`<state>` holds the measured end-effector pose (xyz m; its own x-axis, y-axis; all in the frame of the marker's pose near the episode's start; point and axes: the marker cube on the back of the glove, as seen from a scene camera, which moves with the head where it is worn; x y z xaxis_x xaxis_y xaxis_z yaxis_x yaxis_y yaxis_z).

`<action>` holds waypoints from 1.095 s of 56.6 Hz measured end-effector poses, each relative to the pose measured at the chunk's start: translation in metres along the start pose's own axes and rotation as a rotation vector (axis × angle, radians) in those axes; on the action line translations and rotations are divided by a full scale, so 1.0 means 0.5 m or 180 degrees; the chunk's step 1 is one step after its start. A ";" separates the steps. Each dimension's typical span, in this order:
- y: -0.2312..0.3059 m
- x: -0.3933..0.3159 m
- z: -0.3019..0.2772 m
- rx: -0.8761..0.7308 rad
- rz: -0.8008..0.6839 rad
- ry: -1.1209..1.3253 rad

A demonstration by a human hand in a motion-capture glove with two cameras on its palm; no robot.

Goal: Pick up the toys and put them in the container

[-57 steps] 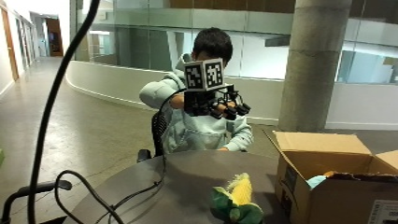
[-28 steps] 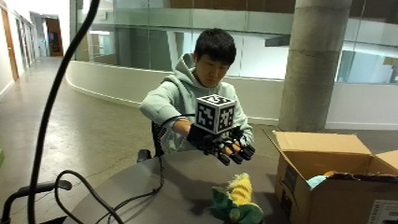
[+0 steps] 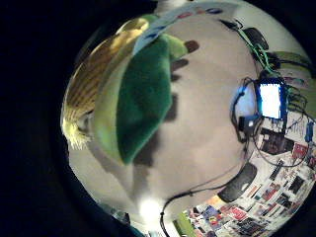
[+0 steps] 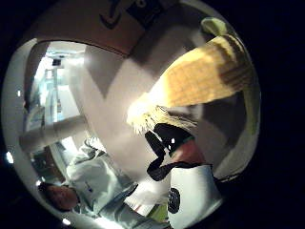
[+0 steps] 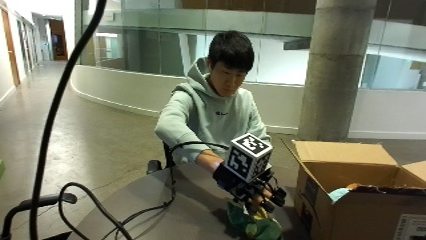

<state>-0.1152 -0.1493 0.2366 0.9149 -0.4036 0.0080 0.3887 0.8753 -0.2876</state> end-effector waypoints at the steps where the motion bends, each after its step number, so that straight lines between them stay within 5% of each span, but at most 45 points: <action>1: -0.004 0.001 0.005 -0.0016 0.0007 0.0011; 9: -0.033 0.022 0.051 0.0023 0.0117 -0.0074; 28: 0.005 -0.005 0.072 0.1658 -0.0070 -0.0021; 45: 0.160 -0.111 0.015 0.1087 -0.0291 -0.0158; 62: 0.246 -0.188 -0.276 0.1237 -0.0287 0.0218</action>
<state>-0.1687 -0.0406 0.0682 0.8709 -0.4888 -0.0508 0.4914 0.8657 0.0950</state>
